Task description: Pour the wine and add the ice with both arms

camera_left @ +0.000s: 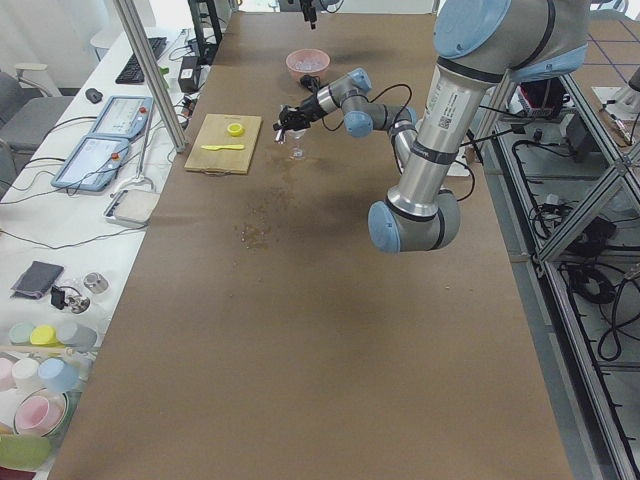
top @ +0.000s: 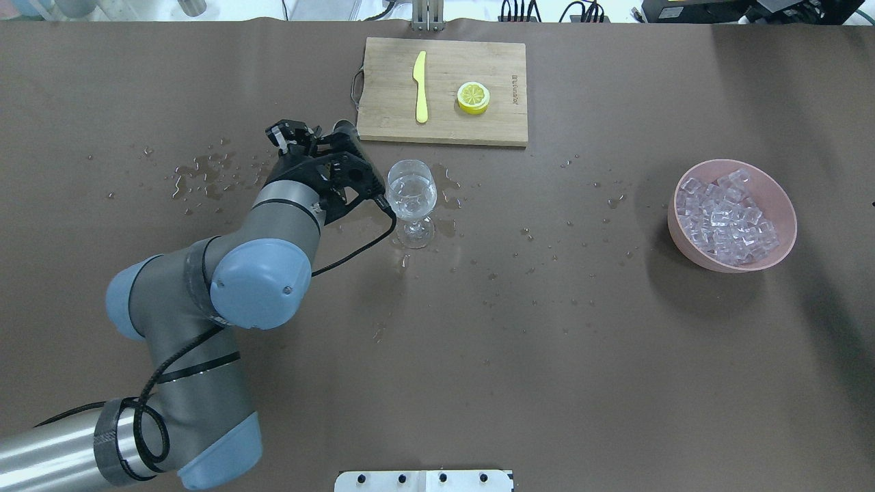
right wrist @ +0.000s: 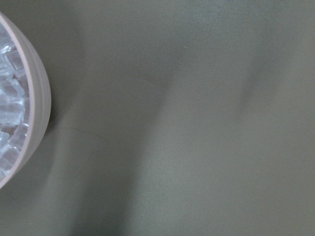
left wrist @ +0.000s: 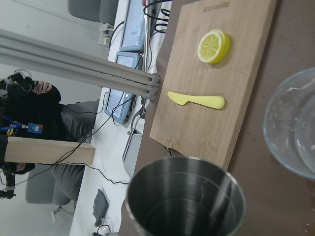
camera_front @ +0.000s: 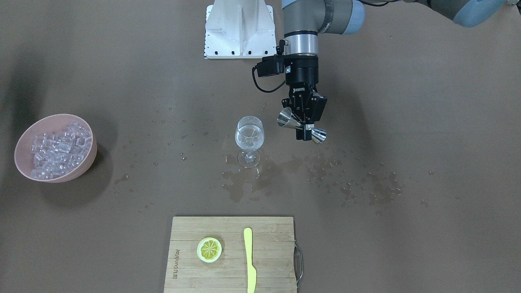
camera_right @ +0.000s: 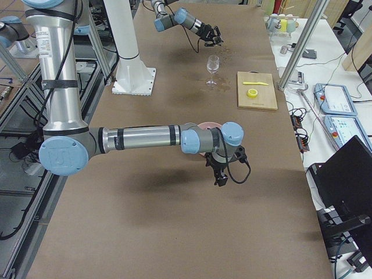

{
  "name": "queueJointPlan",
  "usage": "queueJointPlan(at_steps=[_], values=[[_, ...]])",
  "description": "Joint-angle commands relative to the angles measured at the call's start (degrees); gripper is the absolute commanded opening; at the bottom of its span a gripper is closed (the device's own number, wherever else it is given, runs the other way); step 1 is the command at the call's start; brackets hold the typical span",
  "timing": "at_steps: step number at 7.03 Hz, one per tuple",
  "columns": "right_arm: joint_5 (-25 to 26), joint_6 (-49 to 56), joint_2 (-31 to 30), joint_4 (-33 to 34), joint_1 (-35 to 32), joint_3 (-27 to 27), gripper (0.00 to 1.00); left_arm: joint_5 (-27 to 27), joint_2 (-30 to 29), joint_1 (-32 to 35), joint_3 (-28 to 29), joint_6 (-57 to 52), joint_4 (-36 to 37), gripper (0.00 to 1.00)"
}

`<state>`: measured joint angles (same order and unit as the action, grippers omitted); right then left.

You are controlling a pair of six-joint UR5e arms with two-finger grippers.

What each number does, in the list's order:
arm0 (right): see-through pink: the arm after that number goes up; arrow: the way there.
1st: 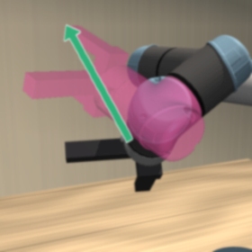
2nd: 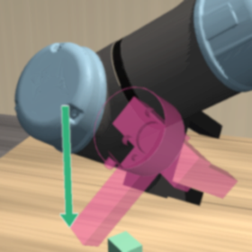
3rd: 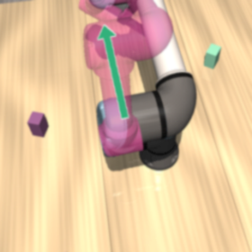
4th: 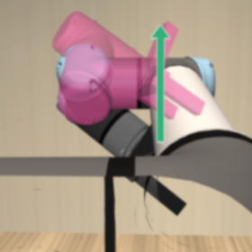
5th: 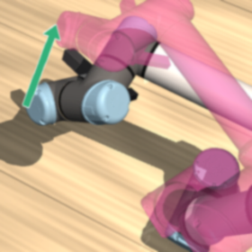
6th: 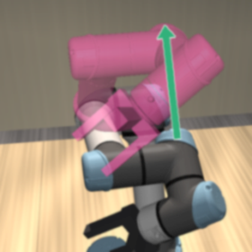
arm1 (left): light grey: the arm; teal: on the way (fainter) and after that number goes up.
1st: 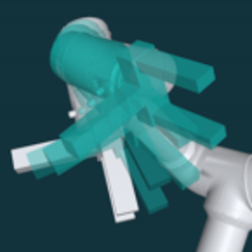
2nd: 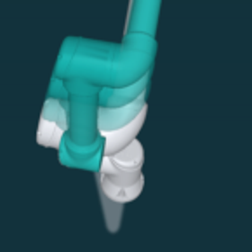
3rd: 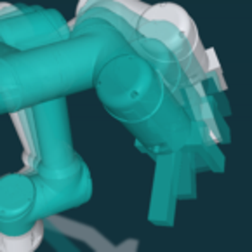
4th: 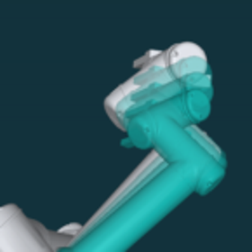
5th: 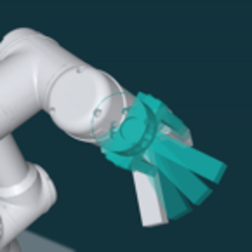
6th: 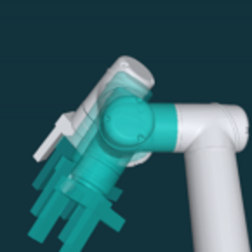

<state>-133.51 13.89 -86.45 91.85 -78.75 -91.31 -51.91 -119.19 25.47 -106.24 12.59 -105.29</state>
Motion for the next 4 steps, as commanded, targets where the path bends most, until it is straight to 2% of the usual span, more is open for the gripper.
queueJointPlan(at_steps=[1, 2, 3, 4], values=[[0.0, 0.0, 0.1, 0.0, 0.1, 0.1, 1.0, -9.1, 5.3, 7.4, 3.1, 9.3, -7.7, 0.0], [0.0, 0.0, 0.1, 0.0, 0.1, 0.2, 1.0, -12.0, 12.2, 10.4, 6.3, 13.1, -19.9, 0.0], [0.0, 0.0, 0.1, 0.0, 0.3, 0.3, 1.0, -17.8, 14.8, 14.6, 17.2, 13.7, -42.2, 0.0], [0.0, 0.0, 0.1, 0.0, 0.3, 0.3, 1.0, -23.4, 15.7, 18.9, 29.0, 13.9, -60.5, 0.0]])
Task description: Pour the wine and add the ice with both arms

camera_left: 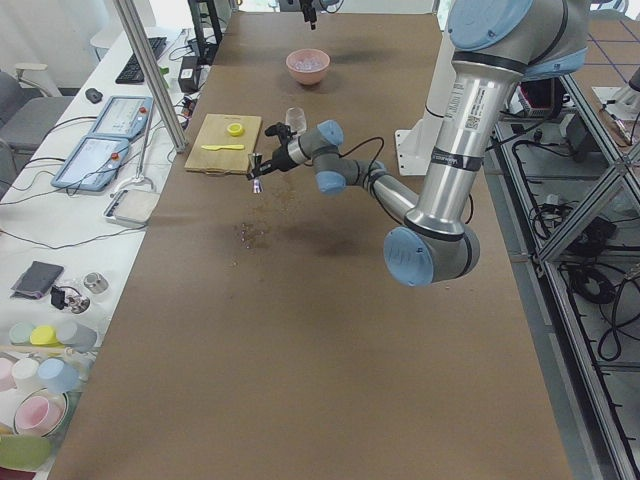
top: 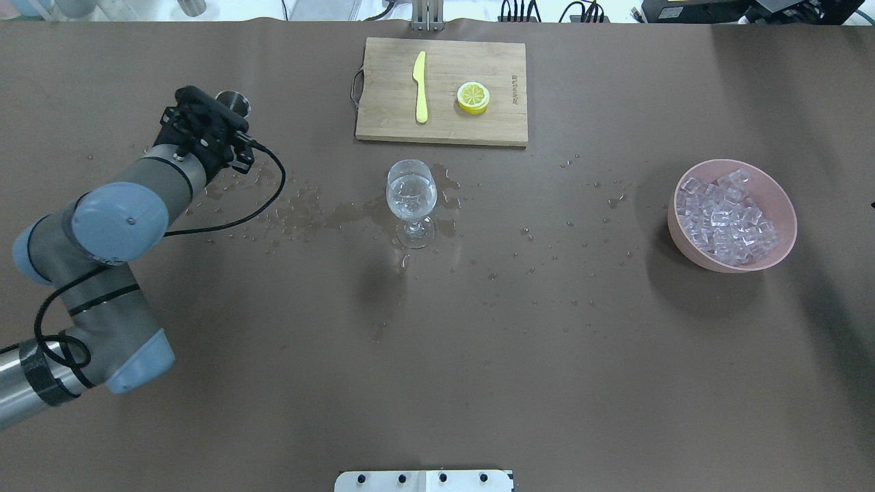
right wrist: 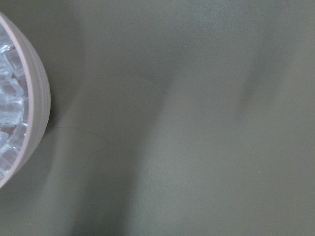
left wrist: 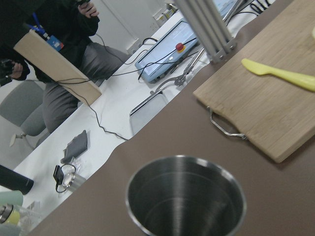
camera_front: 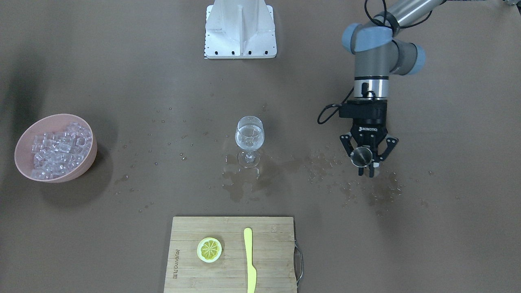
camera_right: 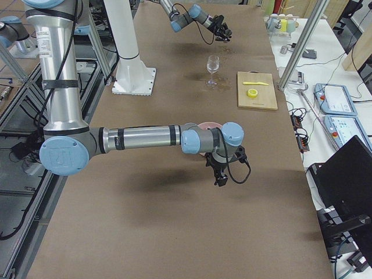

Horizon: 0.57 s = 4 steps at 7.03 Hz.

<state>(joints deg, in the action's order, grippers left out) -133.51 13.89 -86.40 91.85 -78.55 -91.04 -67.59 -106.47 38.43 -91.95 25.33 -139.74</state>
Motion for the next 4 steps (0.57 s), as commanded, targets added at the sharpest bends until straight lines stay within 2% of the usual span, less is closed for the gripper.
queueJointPlan(at_steps=[1, 4], values=[[0.0, 0.0, 0.0, 0.0, 0.2, 0.1, 1.0, -13.0, 3.6, 8.8, 20.6, 5.5, -34.5, 0.0], [0.0, 0.0, -0.4, -3.5, 0.2, 0.3, 1.0, -20.6, 13.2, 11.8, 20.7, 6.8, -44.0, 0.0]])
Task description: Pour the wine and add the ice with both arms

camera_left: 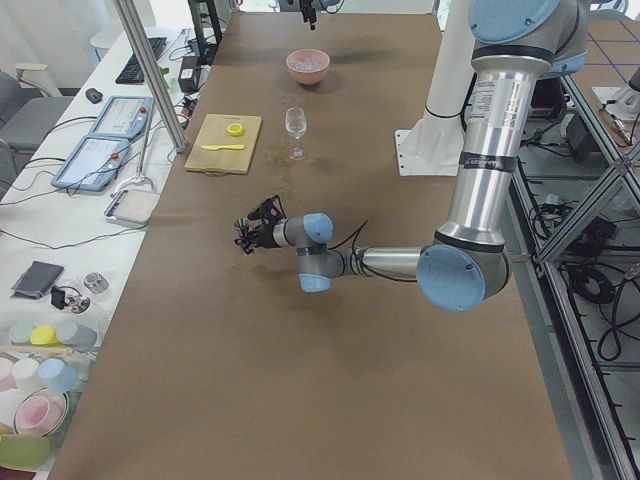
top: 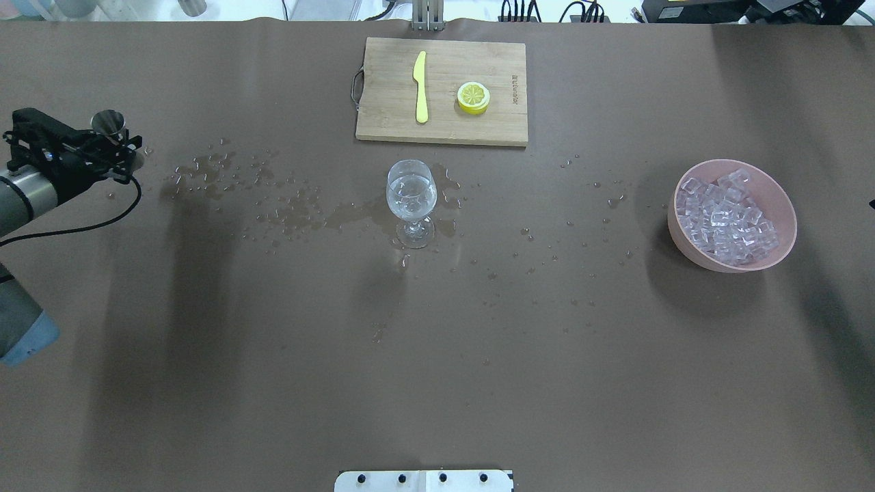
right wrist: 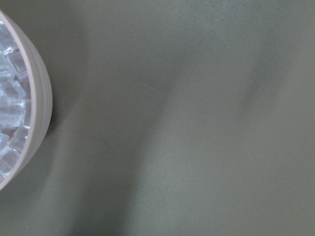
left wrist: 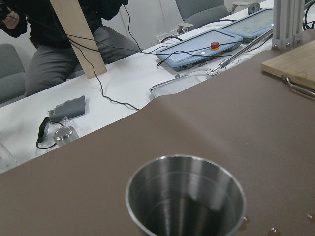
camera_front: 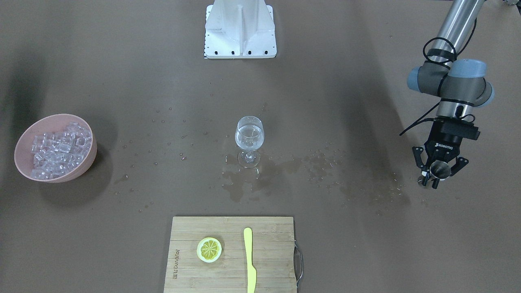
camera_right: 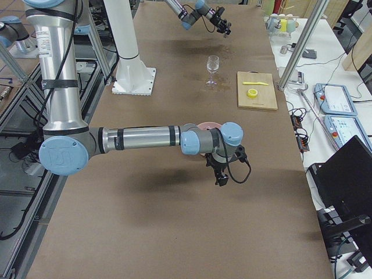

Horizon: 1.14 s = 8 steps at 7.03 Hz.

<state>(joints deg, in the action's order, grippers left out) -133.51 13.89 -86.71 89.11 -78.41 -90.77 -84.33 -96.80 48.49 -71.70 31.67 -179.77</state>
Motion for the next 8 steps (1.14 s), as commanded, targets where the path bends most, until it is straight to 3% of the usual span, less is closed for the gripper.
queueJointPlan(at_steps=[1, 4, 5, 8], values=[[0.0, -0.1, -0.1, -0.9, 0.0, 0.0, 1.0, -3.9, 6.1, 1.7, 0.6, 0.2, -7.0, 0.0], [0.0, -0.1, -0.1, -0.9, 0.1, 0.0, 1.0, -4.4, 8.7, 1.5, 0.6, 2.2, -9.4, 0.0], [0.0, -0.1, -0.1, -0.9, 0.1, 0.0, 1.0, -8.4, 9.7, 1.5, 0.3, 7.0, -9.7, 0.0], [0.0, -0.1, 0.0, -0.9, 0.1, 0.0, 1.0, -9.0, 10.7, 1.4, 0.6, 7.3, -10.5, 0.0]])
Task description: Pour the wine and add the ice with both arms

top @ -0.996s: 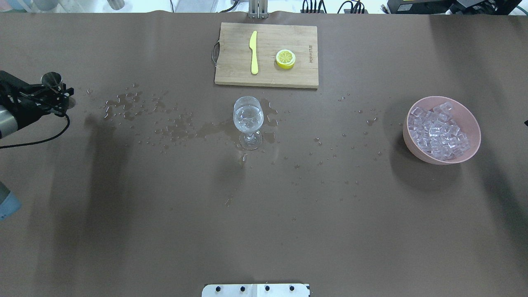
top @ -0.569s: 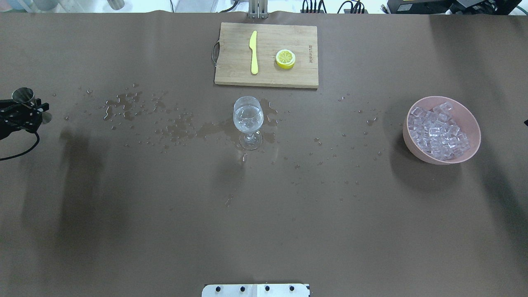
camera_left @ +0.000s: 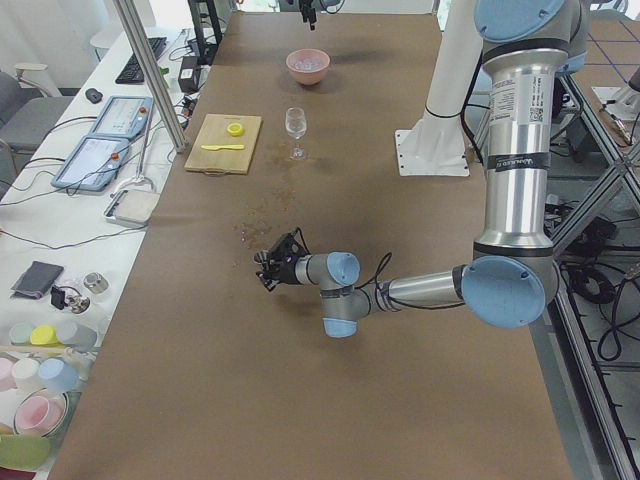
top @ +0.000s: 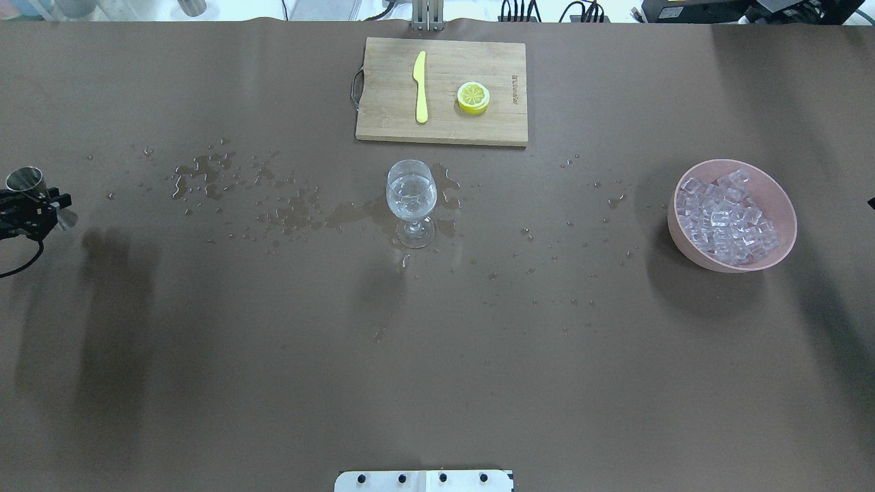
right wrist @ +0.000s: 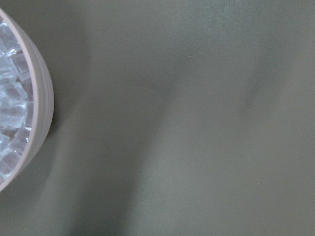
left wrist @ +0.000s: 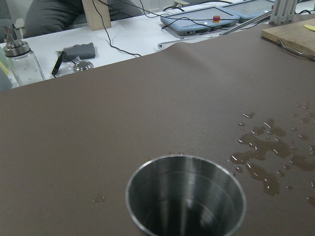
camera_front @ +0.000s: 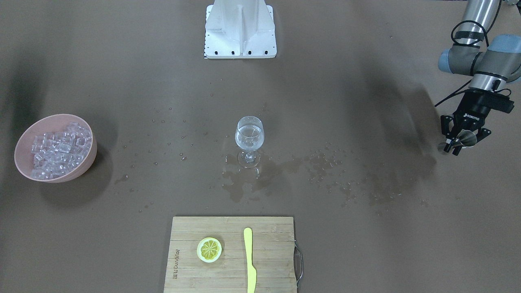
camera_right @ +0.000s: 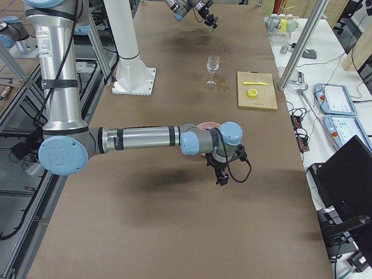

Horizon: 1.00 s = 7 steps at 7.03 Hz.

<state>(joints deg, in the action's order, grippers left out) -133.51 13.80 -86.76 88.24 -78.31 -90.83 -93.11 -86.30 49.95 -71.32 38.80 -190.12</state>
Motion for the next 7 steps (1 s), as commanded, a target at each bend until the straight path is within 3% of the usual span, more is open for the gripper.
queueJointPlan(at_steps=[1, 2, 3, 4, 7], values=[[0.0, 0.0, 0.0, 0.0, 0.0, 0.0, 1.0, -0.4, 0.2, 0.0, 0.3, -0.3, -0.2, 0.11], [0.0, 0.0, 0.0, 0.0, 0.1, 0.0, 1.0, -0.6, 0.2, -0.1, 0.4, -0.7, -0.2, 0.38], [0.0, 0.1, 0.0, 0.0, 0.1, 0.1, 1.0, -0.8, 0.0, -0.3, 0.3, -0.8, 0.0, 0.9], [0.0, 0.0, 0.0, 0.0, 0.1, 0.1, 1.0, -0.8, 0.2, -0.3, 0.4, -0.7, -0.1, 0.97], [-0.1, 0.0, 0.0, 0.0, 0.2, 0.0, 1.0, -1.1, 0.3, -0.2, 0.4, -0.8, -0.3, 0.98]])
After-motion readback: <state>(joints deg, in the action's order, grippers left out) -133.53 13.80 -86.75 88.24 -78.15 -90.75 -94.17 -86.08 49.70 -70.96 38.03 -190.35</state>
